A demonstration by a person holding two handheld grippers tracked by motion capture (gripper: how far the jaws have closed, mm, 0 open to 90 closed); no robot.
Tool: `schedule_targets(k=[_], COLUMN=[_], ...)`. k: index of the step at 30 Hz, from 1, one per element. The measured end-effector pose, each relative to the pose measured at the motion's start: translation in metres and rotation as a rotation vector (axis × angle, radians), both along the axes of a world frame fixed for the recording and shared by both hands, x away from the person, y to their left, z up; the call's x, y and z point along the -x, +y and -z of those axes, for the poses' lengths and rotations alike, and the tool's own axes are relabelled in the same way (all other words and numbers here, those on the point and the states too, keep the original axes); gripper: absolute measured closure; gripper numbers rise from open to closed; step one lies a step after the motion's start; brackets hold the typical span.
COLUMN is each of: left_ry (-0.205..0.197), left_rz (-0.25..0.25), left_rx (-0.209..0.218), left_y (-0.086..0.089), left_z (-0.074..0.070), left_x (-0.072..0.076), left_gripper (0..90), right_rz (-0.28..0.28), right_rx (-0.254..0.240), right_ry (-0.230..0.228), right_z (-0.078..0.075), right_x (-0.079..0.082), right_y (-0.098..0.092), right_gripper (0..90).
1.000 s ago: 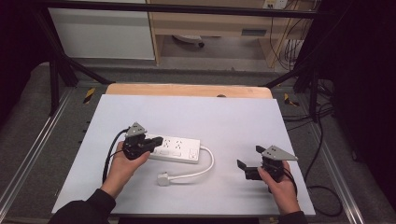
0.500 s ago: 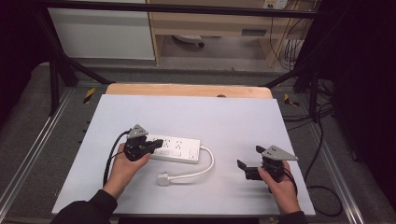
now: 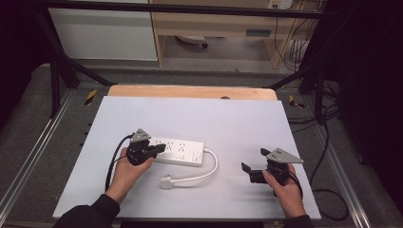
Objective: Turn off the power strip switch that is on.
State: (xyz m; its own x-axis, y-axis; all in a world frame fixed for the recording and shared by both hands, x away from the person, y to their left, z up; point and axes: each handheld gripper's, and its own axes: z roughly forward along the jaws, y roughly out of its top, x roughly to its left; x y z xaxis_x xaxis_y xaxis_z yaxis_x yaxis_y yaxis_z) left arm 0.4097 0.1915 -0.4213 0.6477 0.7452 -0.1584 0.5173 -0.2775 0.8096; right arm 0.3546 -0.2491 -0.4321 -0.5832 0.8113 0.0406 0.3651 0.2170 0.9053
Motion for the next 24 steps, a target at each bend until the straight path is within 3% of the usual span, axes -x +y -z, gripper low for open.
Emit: schedule_targets(k=[24], left_ry=[0.026], left_rz=[0.02], left_rx=[-0.04], left_y=[-0.0041], left_z=[0.0103], left_x=[-0.0013], left_gripper=[89.8], right_rz=[0.003], right_rx=[-0.004], right_ry=[0.006], right_z=[-0.0001], right_x=[-0.0001], right_y=[-0.0008], right_gripper=[3.6])
